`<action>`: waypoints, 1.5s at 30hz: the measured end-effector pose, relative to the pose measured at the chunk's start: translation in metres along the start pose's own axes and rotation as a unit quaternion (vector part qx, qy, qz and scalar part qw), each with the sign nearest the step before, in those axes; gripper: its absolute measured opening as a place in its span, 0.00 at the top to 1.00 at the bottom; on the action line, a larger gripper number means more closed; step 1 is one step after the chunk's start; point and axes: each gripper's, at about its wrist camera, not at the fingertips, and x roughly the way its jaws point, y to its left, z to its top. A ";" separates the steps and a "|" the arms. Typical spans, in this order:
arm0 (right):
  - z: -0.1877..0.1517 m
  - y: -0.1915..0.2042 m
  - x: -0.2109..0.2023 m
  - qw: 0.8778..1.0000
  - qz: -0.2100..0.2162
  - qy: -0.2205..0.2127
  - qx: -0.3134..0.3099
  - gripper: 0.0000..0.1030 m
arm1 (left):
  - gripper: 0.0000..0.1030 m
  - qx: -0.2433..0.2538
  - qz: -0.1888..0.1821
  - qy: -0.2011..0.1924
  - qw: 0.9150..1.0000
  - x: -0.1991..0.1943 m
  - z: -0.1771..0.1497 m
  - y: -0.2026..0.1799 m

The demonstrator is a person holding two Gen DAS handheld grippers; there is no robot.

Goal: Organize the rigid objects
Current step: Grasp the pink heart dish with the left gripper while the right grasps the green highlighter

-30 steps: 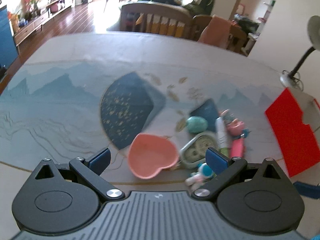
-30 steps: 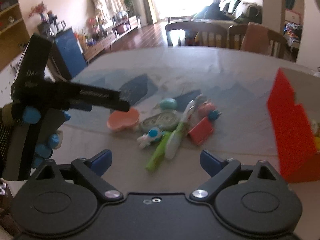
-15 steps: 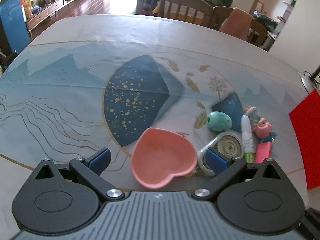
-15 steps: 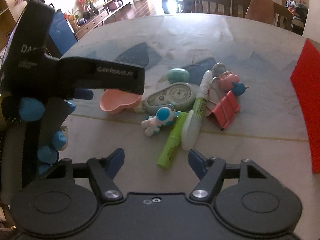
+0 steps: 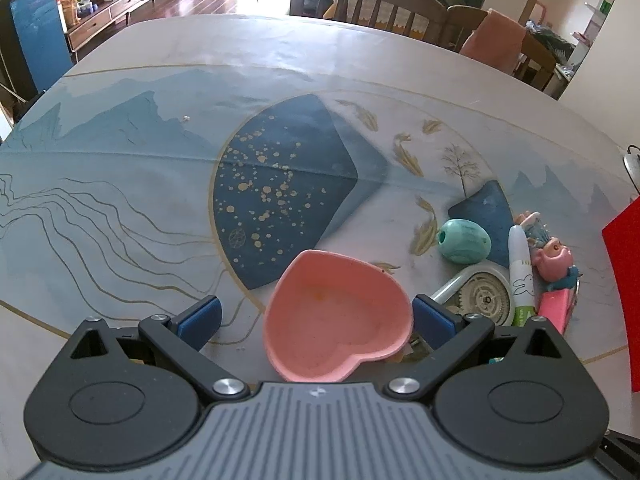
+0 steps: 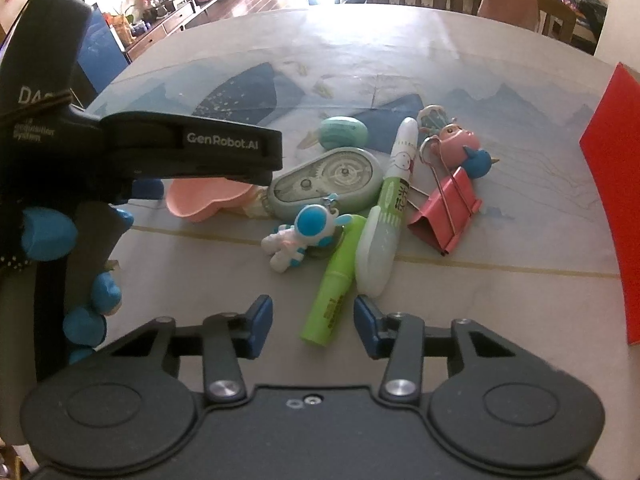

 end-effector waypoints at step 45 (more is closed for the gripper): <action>-0.020 -0.047 -0.077 0.995 0.073 -0.030 0.057 0.86 | 0.27 0.028 -0.051 0.000 0.998 -0.066 -0.029 0.011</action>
